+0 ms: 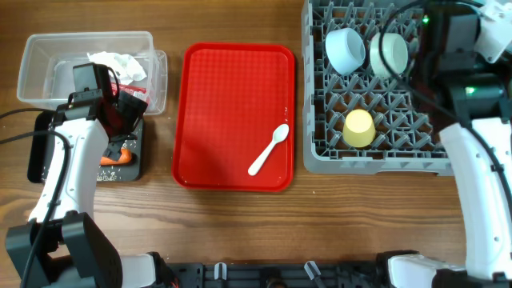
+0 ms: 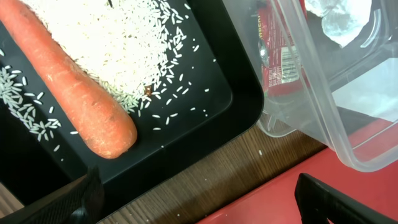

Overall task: Sort waste into correct bins and load items into the dishwasher rack
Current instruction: 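Lift the blue plate and carry it right into the dish rack, then stand the blue plate upright in the rack and release it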

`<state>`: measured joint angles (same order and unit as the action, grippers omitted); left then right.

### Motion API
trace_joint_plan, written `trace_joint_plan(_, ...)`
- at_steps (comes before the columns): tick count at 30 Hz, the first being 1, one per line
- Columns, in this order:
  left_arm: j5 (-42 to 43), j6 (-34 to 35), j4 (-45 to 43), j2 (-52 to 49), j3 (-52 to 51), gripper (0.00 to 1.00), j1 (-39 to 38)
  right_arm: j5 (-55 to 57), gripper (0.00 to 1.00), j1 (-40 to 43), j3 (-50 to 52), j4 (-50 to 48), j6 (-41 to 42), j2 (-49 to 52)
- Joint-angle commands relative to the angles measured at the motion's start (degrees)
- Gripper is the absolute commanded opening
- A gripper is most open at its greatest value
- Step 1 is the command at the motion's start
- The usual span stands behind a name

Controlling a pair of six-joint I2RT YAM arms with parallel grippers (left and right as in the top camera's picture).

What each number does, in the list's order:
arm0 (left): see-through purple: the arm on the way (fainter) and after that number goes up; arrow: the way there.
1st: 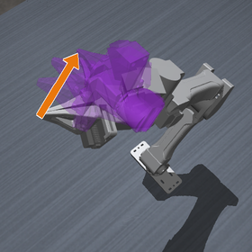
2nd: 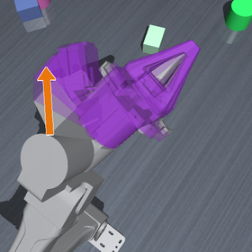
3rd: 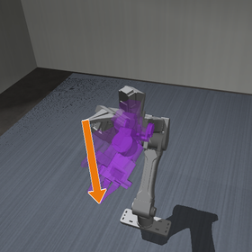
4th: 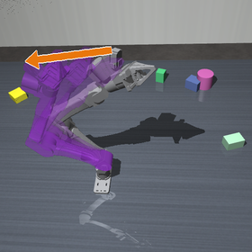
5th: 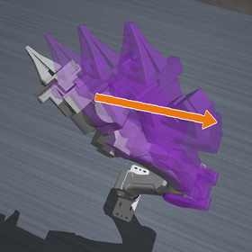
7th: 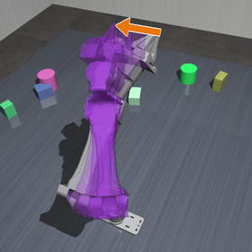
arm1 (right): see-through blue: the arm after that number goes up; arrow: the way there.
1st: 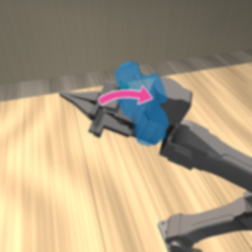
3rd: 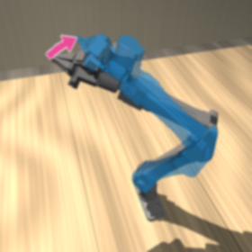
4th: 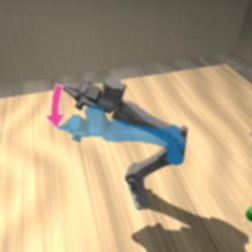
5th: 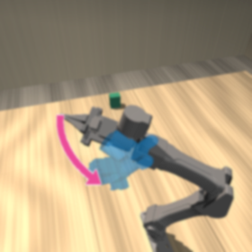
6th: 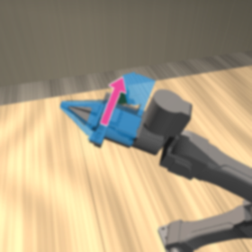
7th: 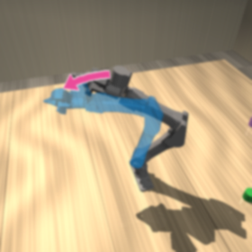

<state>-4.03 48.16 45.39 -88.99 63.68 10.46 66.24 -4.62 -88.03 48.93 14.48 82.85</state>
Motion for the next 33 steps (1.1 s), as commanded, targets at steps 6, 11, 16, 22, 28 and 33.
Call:
trace_joint_plan(6, -0.79, 0.52, 0.02, 0.04, -0.11, 1.00, 0.31, -9.86, 0.04, 1.09, -0.35, 9.25, 1.11, 8.94)
trace_joint_plan(11, -0.79, 0.52, 0.02, 0.04, -0.11, 1.00, 0.31, -8.24, 0.04, 1.16, 0.04, 11.80, 3.96, 11.74)
trace_joint_plan(16, -0.79, 0.52, 0.02, 0.04, -0.09, 1.00, 0.31, -3.48, 0.04, 1.33, 5.42, 9.38, 3.82, 12.11)
trace_joint_plan(22, -0.79, 0.52, 0.02, 0.04, -0.09, 1.00, 0.31, 0.37, 0.04, 1.38, 8.13, 5.55, 3.39, 12.41)
trace_joint_plan(28, -0.79, 0.50, 0.04, 0.04, -0.09, 1.00, 0.31, -17.99, 0.08, 1.31, 8.13, 4.92, 1.60, 12.41)
trace_joint_plan(33, -0.79, 0.52, 0.02, 0.04, -0.09, 1.00, 0.31, -23.06, 0.21, 1.31, 7.89, 4.66, 1.62, 12.11)
